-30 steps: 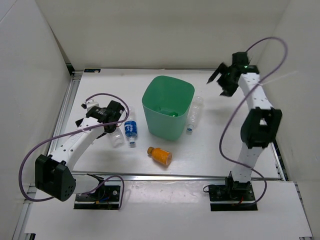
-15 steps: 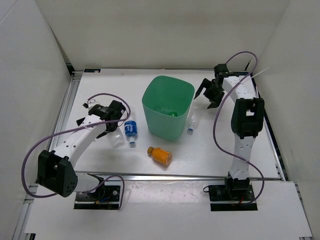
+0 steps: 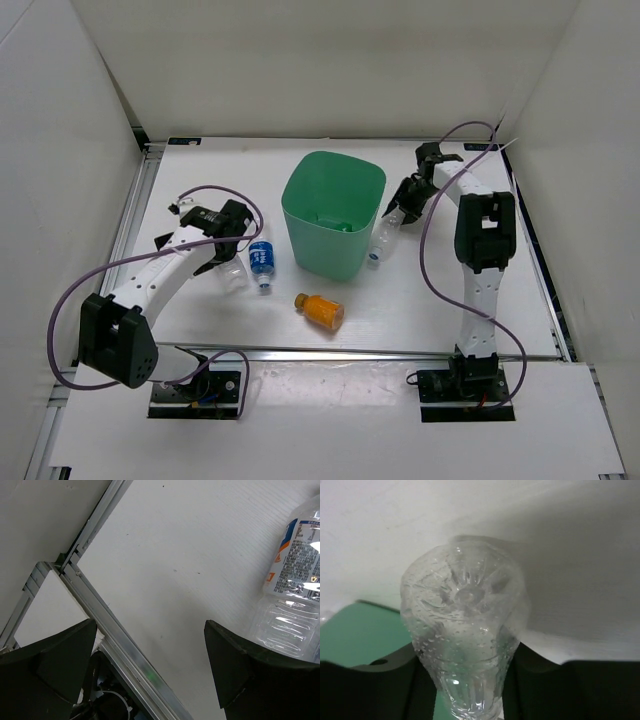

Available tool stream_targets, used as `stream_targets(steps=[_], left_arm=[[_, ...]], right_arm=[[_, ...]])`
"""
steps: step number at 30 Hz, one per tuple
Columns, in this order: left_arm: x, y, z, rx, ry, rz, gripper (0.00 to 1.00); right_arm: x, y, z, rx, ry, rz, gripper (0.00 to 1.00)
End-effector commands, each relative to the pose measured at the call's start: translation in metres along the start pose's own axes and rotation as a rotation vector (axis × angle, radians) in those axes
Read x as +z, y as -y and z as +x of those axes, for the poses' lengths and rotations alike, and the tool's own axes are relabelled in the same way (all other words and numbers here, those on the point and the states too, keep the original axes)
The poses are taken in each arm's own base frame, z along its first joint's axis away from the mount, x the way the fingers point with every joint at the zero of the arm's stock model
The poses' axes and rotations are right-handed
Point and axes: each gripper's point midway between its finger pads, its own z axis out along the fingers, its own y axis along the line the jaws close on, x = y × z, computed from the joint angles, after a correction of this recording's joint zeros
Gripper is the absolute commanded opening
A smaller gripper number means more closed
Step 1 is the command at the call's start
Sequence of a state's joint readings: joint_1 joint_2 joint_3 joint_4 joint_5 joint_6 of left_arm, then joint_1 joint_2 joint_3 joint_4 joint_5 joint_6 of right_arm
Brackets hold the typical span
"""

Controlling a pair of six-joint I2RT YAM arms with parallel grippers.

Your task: Put the plastic bottles in the bin

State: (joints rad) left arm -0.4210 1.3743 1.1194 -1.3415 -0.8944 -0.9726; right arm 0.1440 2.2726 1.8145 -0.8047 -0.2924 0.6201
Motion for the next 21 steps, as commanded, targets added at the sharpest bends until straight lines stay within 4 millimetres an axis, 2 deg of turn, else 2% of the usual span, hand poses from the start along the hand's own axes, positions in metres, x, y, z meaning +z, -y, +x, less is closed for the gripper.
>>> stream_targets(steps=[1, 3, 6, 7, 8, 9, 11, 12, 13, 14, 15, 16, 17, 19, 20, 21], left_arm=[[-0.005, -0.004, -0.012, -0.02, 0.041, 0.003, 1.0], [-0.006, -0.006, -0.01, -0.028, 0.037, 0.014, 1.0], [-0.009, -0.003, -0.006, -0.055, 0.018, 0.054, 1.0], [-0.009, -0.003, -0.006, -0.055, 0.018, 0.054, 1.0], [-0.011, -0.001, -0.007, -0.062, 0.017, 0.076, 1.0], [-0.013, 0.002, -0.009, -0.085, 0.02, 0.098, 1.0], [-0.013, 0.004, -0.01, -0.084, 0.023, 0.103, 1.0], [-0.014, 0.008, -0.009, -0.084, 0.011, 0.125, 1.0], [-0.014, 0.012, -0.009, -0.092, 0.007, 0.138, 1.0], [-0.015, 0.013, -0.007, -0.092, -0.004, 0.148, 1.0], [-0.017, 0.019, -0.006, -0.09, -0.018, 0.174, 1.0], [-0.017, 0.024, -0.007, -0.096, -0.016, 0.194, 1.0], [-0.018, 0.026, -0.008, -0.091, -0.018, 0.206, 1.0], [-0.021, 0.026, -0.009, -0.107, -0.008, 0.236, 1.0], [-0.02, 0.027, -0.01, -0.107, 0.002, 0.245, 1.0], [-0.024, 0.027, -0.012, -0.126, 0.006, 0.268, 1.0]], right_arm=[[-0.022, 0.019, 0.005, 0.025, 0.042, 0.09, 0.37], [-0.042, 0.026, -0.002, 0.042, 0.096, 0.13, 0.29], [-0.1, 0.03, -0.016, 0.098, 0.228, 0.178, 0.2], [-0.131, 0.028, -0.022, 0.107, 0.291, 0.159, 0.19], [-0.149, 0.026, -0.023, 0.122, 0.325, 0.151, 0.19], [-0.186, 0.013, -0.028, 0.108, 0.415, 0.101, 0.19], [-0.222, -0.008, -0.029, 0.079, 0.495, 0.022, 0.19], [-0.241, -0.027, -0.027, 0.028, 0.531, -0.047, 0.19], [-0.27, -0.044, -0.018, -0.02, 0.582, -0.13, 0.19], [-0.287, -0.068, -0.016, -0.077, 0.629, -0.221, 0.19], [-0.307, -0.095, 0.005, -0.147, 0.655, -0.308, 0.2], [-0.316, -0.108, 0.013, -0.197, 0.681, -0.344, 0.2], [-0.325, -0.133, 0.027, -0.278, 0.71, -0.394, 0.2], [-0.342, -0.158, 0.039, -0.361, 0.774, -0.43, 0.2], [-0.344, -0.178, 0.055, -0.426, 0.785, -0.46, 0.2], [-0.34, -0.185, 0.059, -0.485, 0.793, -0.446, 0.2]])
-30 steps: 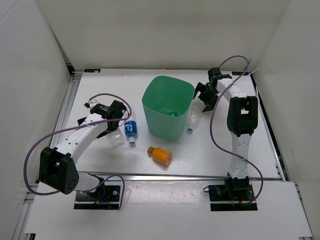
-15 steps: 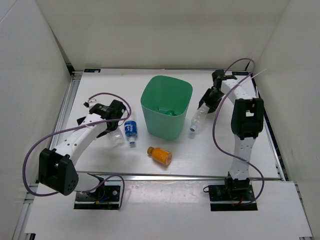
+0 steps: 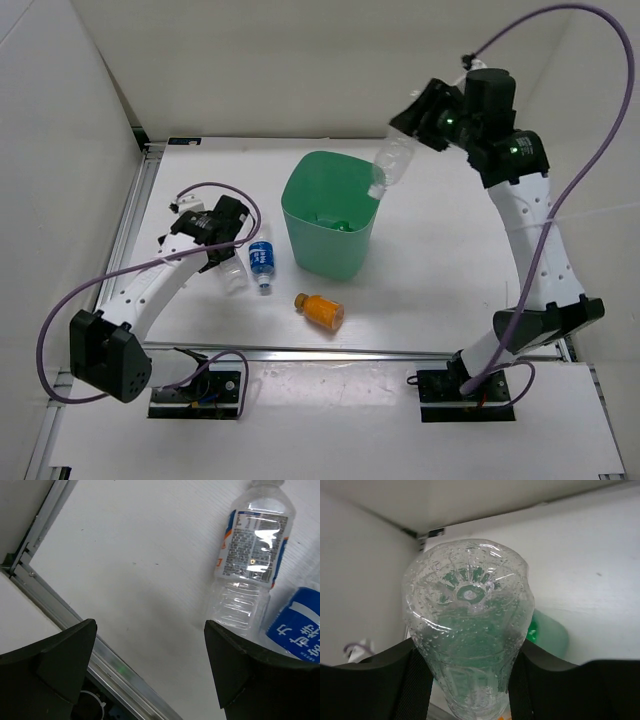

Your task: Put the plastic bottles in the bin

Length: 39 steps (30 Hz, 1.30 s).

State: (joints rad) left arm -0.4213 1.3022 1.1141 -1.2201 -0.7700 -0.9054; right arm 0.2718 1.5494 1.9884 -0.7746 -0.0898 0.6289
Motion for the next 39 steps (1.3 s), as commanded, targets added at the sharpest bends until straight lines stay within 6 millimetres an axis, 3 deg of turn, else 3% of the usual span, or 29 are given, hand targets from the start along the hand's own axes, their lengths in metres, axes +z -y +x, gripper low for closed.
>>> stream_targets(steps=[1, 2, 3, 4, 5, 6, 7, 8, 10, 13, 18, 25, 26, 29, 35, 39], left_arm=[[-0.01, 0.004, -0.006, -0.041, 0.032, 0.094, 1.0], [-0.01, 0.006, -0.008, -0.049, 0.038, 0.101, 1.0], [-0.01, 0.004, -0.006, -0.041, 0.039, 0.101, 1.0], [-0.01, 0.004, -0.006, -0.041, 0.039, 0.101, 1.0], [-0.008, 0.004, -0.008, -0.054, 0.041, 0.1, 1.0], [-0.01, 0.004, -0.008, -0.059, 0.039, 0.112, 1.0], [-0.01, 0.004, -0.008, -0.06, 0.039, 0.112, 1.0], [-0.009, 0.002, -0.009, -0.066, 0.037, 0.106, 1.0], [-0.009, 0.004, -0.01, -0.072, 0.041, 0.111, 1.0], [-0.008, 0.008, -0.016, -0.092, 0.056, 0.123, 1.0], [0.01, 0.017, -0.01, -0.112, -0.009, 0.171, 1.0], [0.031, 0.06, -0.005, -0.132, -0.073, 0.299, 1.0], [0.035, 0.064, -0.004, -0.118, -0.075, 0.296, 1.0], [0.037, 0.089, -0.009, -0.124, -0.074, 0.377, 1.0], [0.063, 0.099, 0.004, -0.098, -0.122, 0.319, 1.0], [0.084, 0.108, 0.023, -0.064, -0.201, 0.276, 1.0]], right_arm=[[0.021, -0.038, 0.012, -0.179, 0.005, -0.085, 0.21], [0.024, -0.053, 0.023, -0.218, -0.006, -0.108, 0.21], [0.035, -0.053, 0.026, -0.24, -0.004, -0.08, 0.23], [0.042, -0.061, 0.042, -0.291, -0.033, -0.093, 0.24], [0.041, -0.065, 0.046, -0.318, -0.031, -0.093, 0.28], [0.049, -0.062, 0.059, -0.348, -0.055, -0.067, 0.35], [0.053, -0.061, 0.067, -0.382, -0.07, -0.054, 0.5], [0.059, -0.059, 0.079, -0.431, -0.083, -0.016, 0.8], [0.057, -0.056, 0.084, -0.459, -0.08, 0.03, 1.0], [0.053, -0.052, 0.083, -0.456, -0.063, 0.059, 1.0], [0.013, -0.069, 0.045, -0.405, 0.037, 0.049, 1.0], [-0.048, -0.057, 0.073, -0.325, -0.07, 0.008, 1.0], [-0.047, -0.047, 0.083, -0.331, -0.096, 0.027, 1.0], [-0.069, -0.038, 0.09, -0.333, -0.116, 0.026, 1.0], [-0.086, -0.03, 0.095, -0.344, -0.124, 0.019, 1.0], [-0.09, -0.032, 0.093, -0.377, -0.128, 0.002, 1.0]])
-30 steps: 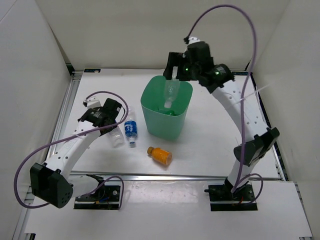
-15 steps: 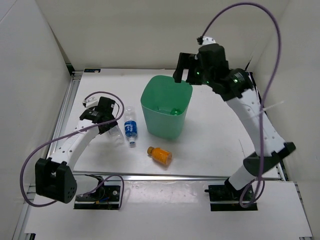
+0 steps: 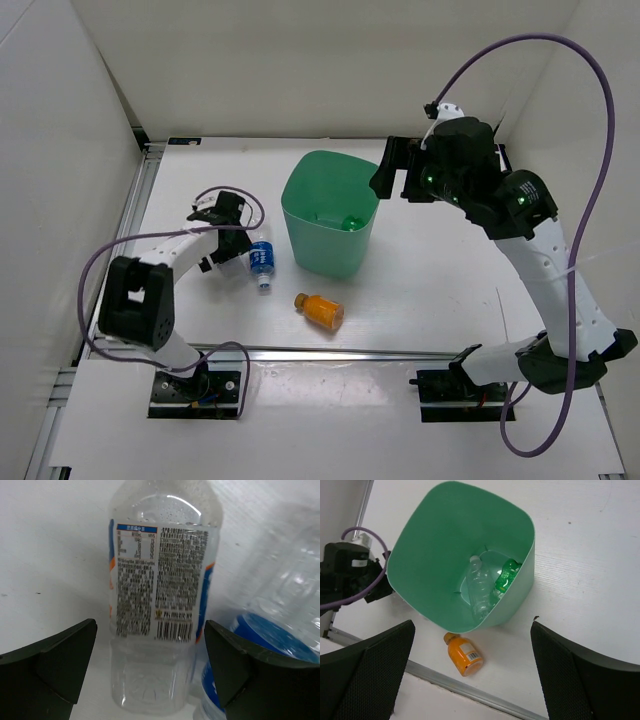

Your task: Put the plastic bottles in the bin

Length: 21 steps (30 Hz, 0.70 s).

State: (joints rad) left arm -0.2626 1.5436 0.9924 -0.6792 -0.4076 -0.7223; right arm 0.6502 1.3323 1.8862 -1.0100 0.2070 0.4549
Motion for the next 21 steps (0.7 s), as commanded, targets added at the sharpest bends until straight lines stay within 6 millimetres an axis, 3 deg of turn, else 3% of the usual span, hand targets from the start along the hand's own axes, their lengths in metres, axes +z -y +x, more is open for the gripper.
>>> stream_targets(steps=[1, 3, 5, 6, 9, 11, 14, 15, 17, 18, 21], left_arm=[[0.017, 0.008, 0.005, -0.006, -0.049, 0.003, 1.0], [0.019, 0.01, 0.004, -0.005, -0.052, 0.001, 0.94], [0.02, 0.008, 0.002, -0.04, -0.052, -0.005, 0.77], [0.017, 0.007, -0.003, -0.066, -0.042, -0.001, 0.64], [-0.008, 0.012, -0.039, -0.141, 0.047, 0.065, 0.43], [-0.025, 0.015, -0.061, -0.177, 0.097, 0.1, 0.38], [-0.077, 0.033, -0.112, -0.25, 0.214, 0.231, 0.36], [-0.105, 0.042, -0.139, -0.279, 0.272, 0.301, 0.34], [-0.138, 0.055, -0.163, -0.314, 0.316, 0.397, 0.34], [-0.173, 0.067, -0.184, -0.326, 0.366, 0.483, 0.34], [-0.215, 0.109, -0.194, -0.222, 0.387, 0.63, 0.29]], right_arm=[[-0.008, -0.002, 0.002, -0.041, -0.01, -0.024, 1.0], [-0.009, -0.002, 0.0, -0.049, -0.002, -0.027, 1.0], [-0.01, -0.001, 0.002, -0.059, -0.01, -0.024, 1.0], [-0.01, 0.0, 0.002, -0.068, -0.01, -0.024, 1.0], [-0.009, 0.002, 0.0, -0.064, -0.007, -0.016, 1.0], [-0.009, 0.004, 0.0, -0.069, -0.009, -0.019, 1.0], [-0.006, 0.001, 0.003, -0.07, -0.025, -0.033, 1.0], [-0.006, 0.003, 0.001, -0.065, -0.022, -0.026, 1.0], [0.0, 0.006, 0.005, -0.062, -0.042, -0.019, 1.0], [0.002, 0.007, 0.008, -0.062, -0.051, -0.015, 1.0], [0.006, 0.011, 0.015, -0.031, -0.07, -0.012, 1.0]])
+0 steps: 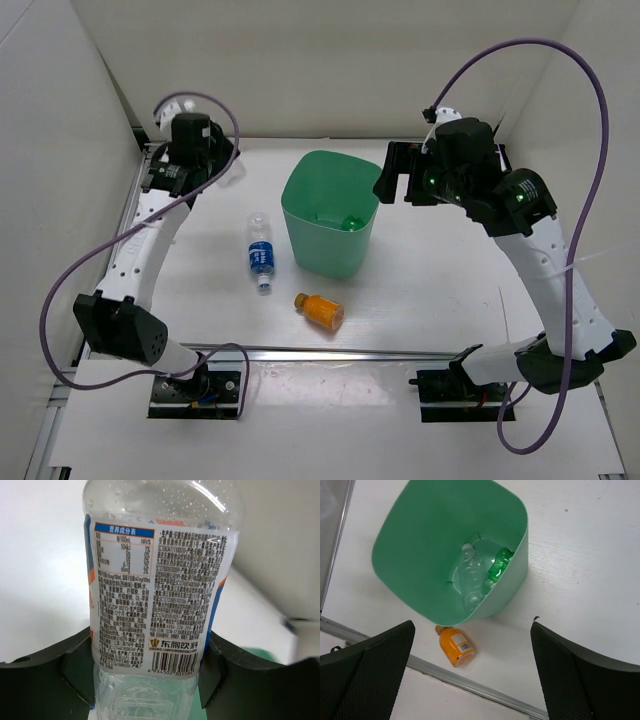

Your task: Put the plastic bottles in the bin

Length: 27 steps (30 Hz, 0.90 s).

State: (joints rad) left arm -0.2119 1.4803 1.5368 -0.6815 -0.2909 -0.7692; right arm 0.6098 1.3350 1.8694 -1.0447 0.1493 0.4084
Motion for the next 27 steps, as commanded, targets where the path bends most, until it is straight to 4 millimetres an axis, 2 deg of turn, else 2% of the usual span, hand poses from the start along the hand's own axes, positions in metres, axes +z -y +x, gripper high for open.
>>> stream_targets(steps=[1, 2, 3, 4, 5, 6, 7, 9, 10, 12, 14, 15, 16, 17, 18, 21, 23, 25, 26, 27], left_arm=[[-0.052, 0.083, -0.026, 0.037, 0.024, 0.273, 0.29], [-0.053, 0.097, -0.023, 0.056, 0.021, 0.298, 0.29], [-0.064, 0.118, -0.014, 0.089, 0.009, 0.35, 0.29], [-0.077, 0.137, -0.02, 0.096, 0.027, 0.401, 0.29], [-0.081, 0.146, -0.016, 0.12, 0.031, 0.419, 0.29], [-0.078, 0.158, -0.006, 0.141, 0.019, 0.437, 0.29], [-0.09, 0.176, 0.006, 0.156, 0.001, 0.484, 0.31], [-0.088, 0.188, 0.029, 0.193, -0.029, 0.495, 0.32], [-0.095, 0.198, 0.046, 0.214, -0.058, 0.521, 0.32], [-0.093, 0.205, 0.068, 0.241, -0.089, 0.523, 0.33], [-0.097, 0.214, 0.086, 0.272, -0.134, 0.564, 0.37], [-0.091, 0.215, 0.096, 0.294, -0.16, 0.567, 0.41], [-0.097, 0.22, 0.097, 0.304, -0.174, 0.602, 0.67], [-0.097, 0.22, 0.097, 0.304, -0.174, 0.602, 0.87], [-0.097, 0.22, 0.097, 0.304, -0.174, 0.602, 1.0], [-0.104, 0.216, 0.077, 0.282, -0.108, 0.578, 1.0], [-0.114, 0.208, 0.05, 0.27, -0.027, 0.555, 1.0], [-0.116, 0.193, 0.03, 0.256, 0.034, 0.505, 1.0], [-0.12, 0.173, 0.001, 0.218, 0.116, 0.442, 1.0], [-0.119, 0.16, -0.006, 0.198, 0.136, 0.408, 1.0]], right_arm=[[0.001, 0.004, 0.003, 0.018, -0.005, -0.007, 1.0], [0.004, 0.004, 0.005, 0.018, -0.009, -0.005, 1.0], [0.003, 0.005, 0.006, 0.029, -0.009, -0.005, 1.0], [0.001, 0.007, 0.007, 0.034, -0.008, -0.007, 1.0], [0.004, 0.008, 0.012, 0.042, -0.024, 0.0, 1.0], [0.002, 0.011, 0.01, 0.048, -0.01, 0.002, 1.0], [0.0, 0.014, 0.01, 0.053, -0.005, 0.009, 1.0], [-0.001, 0.019, 0.012, 0.059, -0.005, 0.018, 1.0], [-0.002, 0.022, 0.014, 0.074, -0.005, 0.027, 1.0], [-0.003, 0.026, 0.016, 0.079, -0.005, 0.035, 1.0], [-0.004, 0.029, 0.016, 0.095, 0.003, 0.04, 1.0], [-0.005, 0.03, 0.02, 0.095, -0.001, 0.042, 1.0], [-0.001, 0.031, 0.022, 0.095, -0.006, 0.044, 1.0], [-0.001, 0.031, 0.022, 0.095, -0.006, 0.044, 1.0], [0.0, 0.032, 0.024, 0.095, -0.014, 0.048, 1.0], [0.003, 0.035, 0.025, 0.091, -0.013, 0.055, 1.0], [0.003, 0.035, 0.025, 0.091, -0.013, 0.055, 1.0], [0.005, 0.035, 0.028, 0.091, -0.026, 0.051, 1.0], [0.005, 0.038, 0.027, 0.096, -0.024, 0.058, 1.0], [0.007, 0.039, 0.03, 0.096, -0.032, 0.062, 1.0]])
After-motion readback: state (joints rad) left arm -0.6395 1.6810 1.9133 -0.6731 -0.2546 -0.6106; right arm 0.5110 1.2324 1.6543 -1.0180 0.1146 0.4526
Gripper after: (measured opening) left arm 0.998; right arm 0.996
